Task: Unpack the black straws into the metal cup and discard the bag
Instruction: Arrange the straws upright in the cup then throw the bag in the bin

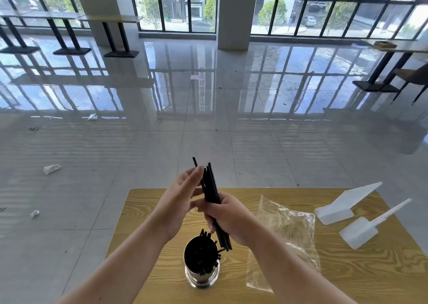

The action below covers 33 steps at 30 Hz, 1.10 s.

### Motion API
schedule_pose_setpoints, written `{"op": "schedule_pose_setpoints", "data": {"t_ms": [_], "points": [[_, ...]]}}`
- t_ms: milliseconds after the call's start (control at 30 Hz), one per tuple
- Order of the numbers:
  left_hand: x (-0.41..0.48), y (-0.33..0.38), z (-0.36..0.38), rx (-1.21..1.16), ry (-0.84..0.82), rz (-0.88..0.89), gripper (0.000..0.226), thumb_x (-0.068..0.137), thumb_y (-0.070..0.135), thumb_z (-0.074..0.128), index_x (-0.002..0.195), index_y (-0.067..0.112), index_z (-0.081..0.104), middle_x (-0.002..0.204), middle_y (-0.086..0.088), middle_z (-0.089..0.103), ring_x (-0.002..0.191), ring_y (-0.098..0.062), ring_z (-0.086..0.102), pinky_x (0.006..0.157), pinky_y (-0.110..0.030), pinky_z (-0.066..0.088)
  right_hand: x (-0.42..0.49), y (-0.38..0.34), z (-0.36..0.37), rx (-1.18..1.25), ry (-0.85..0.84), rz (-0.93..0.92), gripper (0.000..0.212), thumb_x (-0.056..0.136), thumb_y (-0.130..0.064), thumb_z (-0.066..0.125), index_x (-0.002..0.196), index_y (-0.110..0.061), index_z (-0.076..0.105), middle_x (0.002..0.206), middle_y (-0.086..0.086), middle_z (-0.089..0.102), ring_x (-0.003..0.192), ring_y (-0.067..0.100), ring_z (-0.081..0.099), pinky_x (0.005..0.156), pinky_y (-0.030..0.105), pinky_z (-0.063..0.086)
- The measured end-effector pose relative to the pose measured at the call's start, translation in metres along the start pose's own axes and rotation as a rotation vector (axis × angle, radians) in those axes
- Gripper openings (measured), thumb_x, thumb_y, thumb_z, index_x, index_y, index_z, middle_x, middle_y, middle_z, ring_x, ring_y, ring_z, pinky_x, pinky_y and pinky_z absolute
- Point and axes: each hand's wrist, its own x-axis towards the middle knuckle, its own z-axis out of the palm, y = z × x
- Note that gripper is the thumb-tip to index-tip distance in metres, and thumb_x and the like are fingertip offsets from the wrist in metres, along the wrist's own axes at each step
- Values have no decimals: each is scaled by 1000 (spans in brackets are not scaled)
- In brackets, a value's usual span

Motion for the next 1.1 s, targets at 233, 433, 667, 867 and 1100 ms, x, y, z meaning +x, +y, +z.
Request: {"op": "schedule_pose_setpoints", "data": {"t_ms": [233, 433, 667, 867, 1100], "points": [[-4, -8, 14, 229, 146, 118, 20, 76, 41, 80, 94, 41, 71, 95, -3, 79, 85, -33, 76, 71, -51, 61, 4, 14, 17, -278, 91, -47, 18, 99, -15, 59, 83, -17, 68, 67, -3, 68, 62, 6, 63, 63, 22, 50], [-16, -52, 10, 459, 223, 140, 22, 77, 48, 70, 96, 39, 65, 87, 12, 77, 82, -9, 74, 81, -44, 62, 9, 49, 32, -366, 156, -90, 28, 99, -7, 58, 86, -32, 63, 77, -10, 68, 68, 3, 62, 62, 25, 51], [-29, -89, 1, 400, 227, 60, 21, 75, 41, 80, 92, 35, 68, 85, 11, 77, 82, -8, 75, 75, -29, 61, 8, 77, 37, -447, 55, -87, 20, 92, -20, 64, 78, -34, 65, 72, -11, 69, 66, 3, 64, 61, 27, 55], [-30, -92, -4, 475, 228, 51, 16, 82, 35, 81, 93, 35, 69, 89, 13, 78, 85, -5, 75, 83, -37, 64, 7, 80, 26, -120, 149, 40, 19, 86, -21, 76, 105, -17, 75, 96, 7, 83, 89, 27, 81, 81, 44, 67], [-19, -84, 0, 502, 215, 54, 16, 88, 37, 82, 99, 35, 70, 95, 19, 79, 91, 1, 74, 86, -35, 64, 1, 69, 9, -20, 193, -24, 34, 83, -25, 84, 114, -17, 73, 105, 4, 83, 100, 21, 80, 92, 42, 64]]}}
